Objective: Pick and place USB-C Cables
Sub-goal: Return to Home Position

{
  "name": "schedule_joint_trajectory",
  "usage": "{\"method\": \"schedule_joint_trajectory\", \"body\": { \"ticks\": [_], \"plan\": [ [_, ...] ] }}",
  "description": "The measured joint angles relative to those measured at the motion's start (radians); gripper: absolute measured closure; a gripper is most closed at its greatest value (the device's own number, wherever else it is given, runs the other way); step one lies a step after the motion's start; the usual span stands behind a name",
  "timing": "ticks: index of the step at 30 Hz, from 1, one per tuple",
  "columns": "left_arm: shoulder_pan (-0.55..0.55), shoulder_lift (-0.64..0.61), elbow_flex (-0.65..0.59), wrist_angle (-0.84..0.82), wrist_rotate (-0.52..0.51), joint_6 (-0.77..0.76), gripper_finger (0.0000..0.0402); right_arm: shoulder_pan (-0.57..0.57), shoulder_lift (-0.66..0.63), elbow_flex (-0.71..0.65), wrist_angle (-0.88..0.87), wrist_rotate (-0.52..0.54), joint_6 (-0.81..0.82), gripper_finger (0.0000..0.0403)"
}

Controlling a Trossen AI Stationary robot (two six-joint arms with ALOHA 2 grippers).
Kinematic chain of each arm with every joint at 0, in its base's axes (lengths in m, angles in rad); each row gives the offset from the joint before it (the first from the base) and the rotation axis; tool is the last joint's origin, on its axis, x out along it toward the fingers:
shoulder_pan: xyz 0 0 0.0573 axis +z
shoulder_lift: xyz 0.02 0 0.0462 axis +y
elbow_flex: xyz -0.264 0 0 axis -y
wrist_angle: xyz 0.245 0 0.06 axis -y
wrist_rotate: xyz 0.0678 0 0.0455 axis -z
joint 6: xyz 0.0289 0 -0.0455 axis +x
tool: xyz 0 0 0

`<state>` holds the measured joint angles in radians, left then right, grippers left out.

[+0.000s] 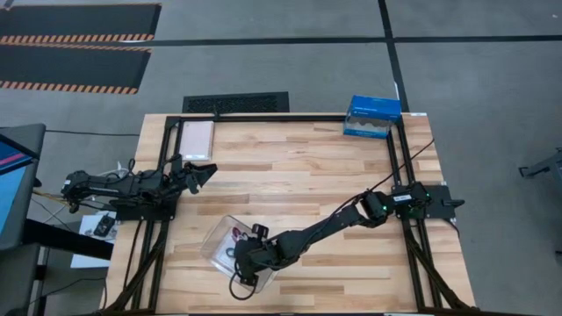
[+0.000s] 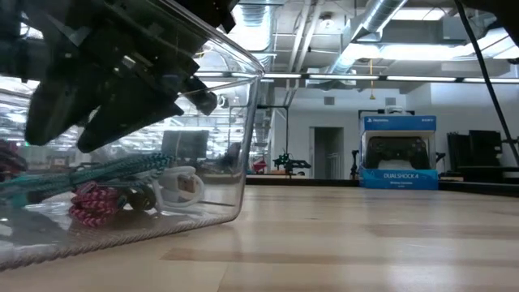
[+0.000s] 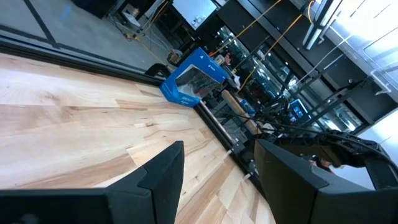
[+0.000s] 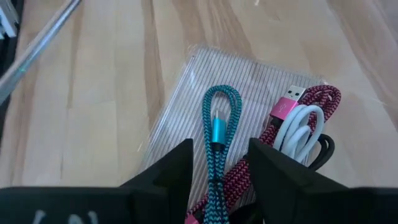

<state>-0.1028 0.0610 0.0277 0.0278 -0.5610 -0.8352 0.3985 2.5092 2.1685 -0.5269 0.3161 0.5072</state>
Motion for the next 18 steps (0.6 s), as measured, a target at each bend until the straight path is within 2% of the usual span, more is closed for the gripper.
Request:
{"method": "schedule_joint_trajectory", "body": {
  "ticks": [7,13,16,18],
  "plan": [
    [0.0,0.0,0.0,0.0,0.002,0.0,0.0216,0.001,-0.014,0.011,-0.003,-0.021,-0.075,0.0226],
    [0.0,0.0,0.0,0.0,0.003,0.001,0.0216,0.001,-0.035,0.108,-0.049,-0.038,-0.114,0.0226],
    [0.0,0.0,0.0,0.0,0.012,0.001,0.0216,0.001,-0.036,0.178,-0.13,-0.037,-0.129,0.0226],
    [0.0,0.0,0.0,0.0,0.025,0.0,0.0216,0.001,-0.058,0.179,-0.127,-0.038,-0.146,0.0226]
  ]
}}
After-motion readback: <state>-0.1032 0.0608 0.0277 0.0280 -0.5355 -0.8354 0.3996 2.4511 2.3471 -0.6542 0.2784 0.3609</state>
